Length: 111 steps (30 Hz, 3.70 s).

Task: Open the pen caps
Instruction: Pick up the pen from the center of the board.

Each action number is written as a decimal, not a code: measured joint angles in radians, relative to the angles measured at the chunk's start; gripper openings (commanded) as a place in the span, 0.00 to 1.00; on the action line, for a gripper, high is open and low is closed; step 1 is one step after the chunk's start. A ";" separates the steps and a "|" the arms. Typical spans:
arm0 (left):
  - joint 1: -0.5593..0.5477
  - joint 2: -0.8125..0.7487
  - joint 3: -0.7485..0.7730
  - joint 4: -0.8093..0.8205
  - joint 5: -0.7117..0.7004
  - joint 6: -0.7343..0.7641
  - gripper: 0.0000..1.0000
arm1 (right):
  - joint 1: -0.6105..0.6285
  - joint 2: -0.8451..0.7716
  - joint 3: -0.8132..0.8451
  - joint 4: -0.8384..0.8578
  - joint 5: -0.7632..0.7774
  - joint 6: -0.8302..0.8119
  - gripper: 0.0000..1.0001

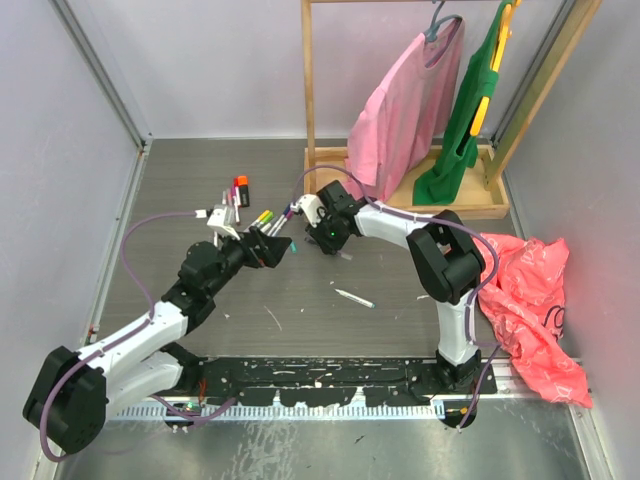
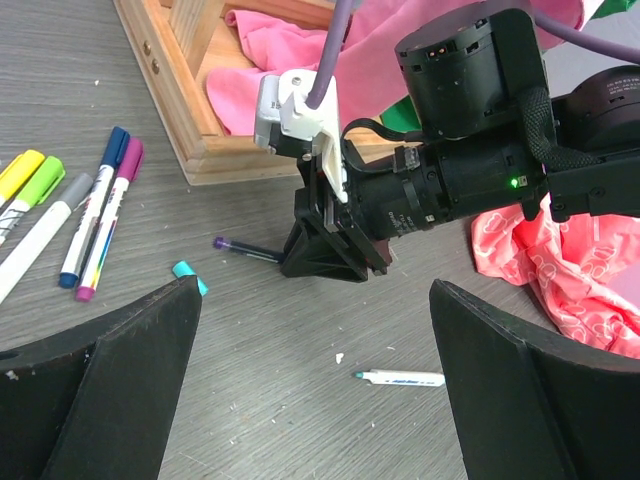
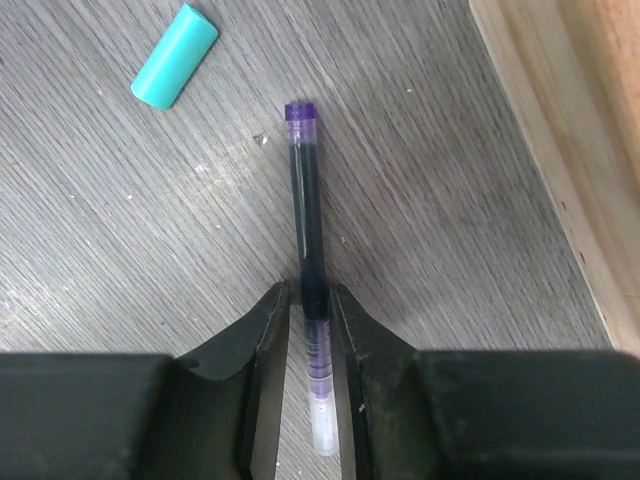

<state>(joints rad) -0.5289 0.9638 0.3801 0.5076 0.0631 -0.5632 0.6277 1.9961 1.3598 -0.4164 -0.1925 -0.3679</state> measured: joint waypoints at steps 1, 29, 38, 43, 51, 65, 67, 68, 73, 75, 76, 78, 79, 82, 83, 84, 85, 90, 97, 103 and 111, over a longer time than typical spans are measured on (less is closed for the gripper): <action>0.000 -0.001 -0.003 0.003 0.000 -0.001 0.98 | 0.000 0.000 0.000 0.000 0.000 0.000 0.24; -0.180 -0.322 -0.210 0.190 0.011 -0.175 0.95 | -0.164 -0.459 -0.149 -0.015 -0.500 0.090 0.01; -0.378 -0.095 -0.146 0.356 -0.214 -0.180 0.92 | -0.277 -0.726 -0.384 0.366 -0.872 0.460 0.01; -0.467 0.048 -0.059 0.411 -0.328 -0.177 0.86 | -0.279 -0.721 -0.418 0.487 -0.929 0.588 0.01; -0.529 0.247 0.034 0.458 -0.452 -0.183 0.76 | -0.281 -0.703 -0.423 0.542 -0.943 0.652 0.01; -0.547 0.397 0.110 0.507 -0.505 -0.241 0.62 | -0.281 -0.660 -0.436 0.559 -0.940 0.660 0.01; -0.550 0.418 0.113 0.507 -0.505 -0.254 0.59 | -0.281 -0.660 -0.436 0.559 -0.939 0.660 0.01; -0.551 0.427 0.116 0.506 -0.505 -0.260 0.58 | -0.281 -0.660 -0.436 0.559 -0.939 0.660 0.01; -0.551 0.467 0.148 0.507 -0.502 -0.280 0.50 | -0.281 -0.655 -0.436 0.562 -0.939 0.660 0.01; -0.551 0.478 0.158 0.508 -0.497 -0.290 0.46 | -0.281 -0.649 -0.436 0.562 -0.939 0.660 0.01; -0.551 0.484 0.161 0.511 -0.493 -0.293 0.45 | -0.281 -0.646 -0.436 0.562 -0.938 0.660 0.01; -0.552 0.491 0.161 0.513 -0.487 -0.300 0.40 | -0.281 -0.640 -0.437 0.562 -0.938 0.659 0.01; -0.552 0.496 0.162 0.514 -0.484 -0.307 0.38 | -0.281 -0.639 -0.436 0.560 -0.938 0.659 0.01; -0.552 0.510 0.163 0.528 -0.477 -0.322 0.29 | -0.281 -0.632 -0.436 0.557 -0.934 0.656 0.01; -0.552 0.513 0.163 0.532 -0.475 -0.327 0.24 | -0.281 -0.629 -0.437 0.557 -0.932 0.655 0.01; -0.553 0.516 0.164 0.536 -0.473 -0.332 0.19 | -0.281 -0.628 -0.436 0.556 -0.931 0.654 0.01; -0.553 0.518 0.164 0.539 -0.470 -0.336 0.13 | -0.281 -0.626 -0.437 0.554 -0.929 0.652 0.01; -0.554 0.523 0.166 0.547 -0.467 -0.336 0.00 | -0.282 -0.621 -0.437 0.549 -0.927 0.639 0.04; -0.555 0.524 0.156 0.539 -0.460 -0.304 0.00 | -0.282 -0.621 -0.423 0.460 -0.942 0.539 0.49; -0.538 0.476 0.107 0.498 -0.401 -0.259 0.00 | -0.288 -0.622 -0.381 0.314 -0.967 0.369 0.60; -0.351 0.285 0.108 0.167 -0.066 -0.206 0.00 | -0.298 -0.645 -0.252 -0.045 -0.934 -0.094 0.62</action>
<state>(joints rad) -0.8803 1.2491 0.4885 0.6750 -0.0029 -0.7692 0.3294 1.3514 1.1080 -0.4610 -1.1267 -0.4618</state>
